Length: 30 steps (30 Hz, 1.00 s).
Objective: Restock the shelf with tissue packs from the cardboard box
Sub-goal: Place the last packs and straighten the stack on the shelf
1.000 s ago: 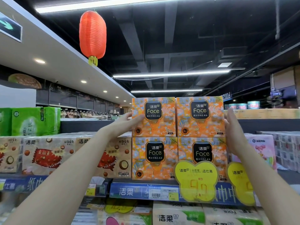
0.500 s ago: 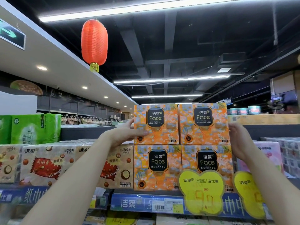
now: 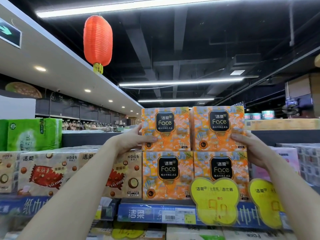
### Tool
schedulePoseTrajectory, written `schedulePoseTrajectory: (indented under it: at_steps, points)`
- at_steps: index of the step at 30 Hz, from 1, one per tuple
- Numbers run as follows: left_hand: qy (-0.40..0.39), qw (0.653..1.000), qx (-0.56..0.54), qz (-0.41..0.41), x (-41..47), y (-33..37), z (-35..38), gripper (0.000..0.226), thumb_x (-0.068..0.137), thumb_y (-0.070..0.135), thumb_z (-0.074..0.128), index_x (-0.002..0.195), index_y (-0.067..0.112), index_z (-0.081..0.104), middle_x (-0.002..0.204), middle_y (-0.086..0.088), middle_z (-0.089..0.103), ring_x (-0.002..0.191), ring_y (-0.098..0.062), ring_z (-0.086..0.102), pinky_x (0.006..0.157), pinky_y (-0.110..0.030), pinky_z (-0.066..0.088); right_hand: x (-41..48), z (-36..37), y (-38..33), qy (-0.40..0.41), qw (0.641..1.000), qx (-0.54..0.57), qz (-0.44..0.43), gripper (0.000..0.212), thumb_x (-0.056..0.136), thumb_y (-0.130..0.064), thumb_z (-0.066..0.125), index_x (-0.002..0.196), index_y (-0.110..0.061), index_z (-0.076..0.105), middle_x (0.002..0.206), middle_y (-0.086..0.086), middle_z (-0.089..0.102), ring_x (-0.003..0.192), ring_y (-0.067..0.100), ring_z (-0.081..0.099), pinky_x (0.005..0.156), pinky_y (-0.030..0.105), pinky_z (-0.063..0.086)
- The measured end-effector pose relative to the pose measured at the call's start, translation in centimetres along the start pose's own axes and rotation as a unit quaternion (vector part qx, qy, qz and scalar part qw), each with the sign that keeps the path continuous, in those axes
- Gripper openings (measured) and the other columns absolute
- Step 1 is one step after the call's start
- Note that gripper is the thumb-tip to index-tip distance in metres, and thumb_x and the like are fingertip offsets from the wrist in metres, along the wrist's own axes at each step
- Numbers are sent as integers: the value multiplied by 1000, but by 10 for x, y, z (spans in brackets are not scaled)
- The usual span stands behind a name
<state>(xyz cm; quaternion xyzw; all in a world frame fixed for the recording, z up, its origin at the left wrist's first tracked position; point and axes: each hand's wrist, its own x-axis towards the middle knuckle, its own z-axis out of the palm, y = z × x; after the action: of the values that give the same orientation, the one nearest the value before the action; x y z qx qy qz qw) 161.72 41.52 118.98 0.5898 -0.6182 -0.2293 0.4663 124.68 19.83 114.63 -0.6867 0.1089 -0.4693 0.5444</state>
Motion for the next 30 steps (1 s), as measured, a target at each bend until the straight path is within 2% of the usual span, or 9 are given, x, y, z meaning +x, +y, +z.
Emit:
schedulePoseTrajectory:
  at_steps: [3, 7, 10, 12, 14, 19, 21, 24, 30]
  points:
    - [0, 1000, -10, 9, 0, -1, 1, 78, 86, 21, 85, 148, 38, 41, 128, -2, 75, 116, -24, 73, 109, -51, 51, -1, 0, 0, 4, 1000, 23, 7, 67, 74, -18, 82, 134, -7, 55, 117, 21, 74, 89, 31, 77, 69, 40, 64]
    - [-1, 999, -26, 19, 0, -3, -2, 78, 86, 17, 85, 148, 35, 42, 129, -4, 75, 117, -25, 73, 108, -51, 52, -1, 3, 1, 3, 1000, 22, 6, 75, 69, -22, 84, 135, -7, 53, 109, 16, 77, 89, 32, 77, 66, 39, 64]
    - [-2, 999, -30, 16, 1, -5, -4, 82, 84, 19, 86, 149, 36, 40, 129, -4, 74, 118, -26, 73, 108, -52, 52, -1, 4, 1, -1, 1000, 28, 6, 57, 82, -16, 72, 136, -8, 53, 109, 16, 77, 89, 31, 77, 66, 38, 64]
    - [-1, 999, -27, 17, 1, -4, -3, 81, 84, 19, 86, 149, 37, 40, 128, -3, 75, 116, -25, 73, 105, -49, 54, 0, 3, 1, 1, 1000, 24, 12, 56, 83, -17, 69, 136, -9, 53, 113, 18, 76, 90, 32, 77, 67, 39, 64]
    - [-2, 1000, -26, 16, 1, -3, -3, 80, 84, 20, 85, 148, 38, 41, 128, -3, 75, 116, -25, 74, 102, -47, 55, 0, 2, 0, 1, 1000, 17, 16, 62, 81, -19, 78, 137, -8, 53, 120, 21, 73, 92, 33, 77, 69, 40, 64]
    - [-4, 1000, -16, 3, 2, -4, -3, 81, 83, 24, 87, 149, 36, 42, 129, -2, 75, 116, -24, 74, 100, -45, 56, -5, 7, -5, -8, 999, -41, 7, 101, 43, -44, 100, 129, -11, 60, 117, 18, 75, 97, 33, 76, 72, 38, 64]
    - [-4, 1000, -11, 5, 3, -3, -1, 80, 84, 24, 87, 149, 34, 42, 129, -1, 75, 117, -24, 73, 103, -46, 55, -7, 10, -7, -5, 999, -51, 3, 90, 51, -42, 97, 127, -11, 61, 114, 16, 76, 95, 31, 77, 70, 36, 63]
    - [18, 1000, -8, 13, 1, -2, 1, 79, 82, 24, 89, 146, 34, 44, 127, 0, 75, 116, -22, 74, 108, -48, 52, -10, 13, -9, 4, 999, -37, -4, 56, 80, -26, 78, 130, -10, 58, 118, 17, 75, 97, 32, 76, 75, 39, 62]
    - [57, 997, 27, 41, -6, 1, 0, 75, 79, 31, 91, 142, 34, 51, 124, 5, 76, 112, -18, 75, 106, -50, 54, -20, 16, -8, 19, 999, -22, -30, 45, 86, -18, 71, 129, -21, 58, 115, 11, 77, 98, 32, 76, 69, 36, 63]
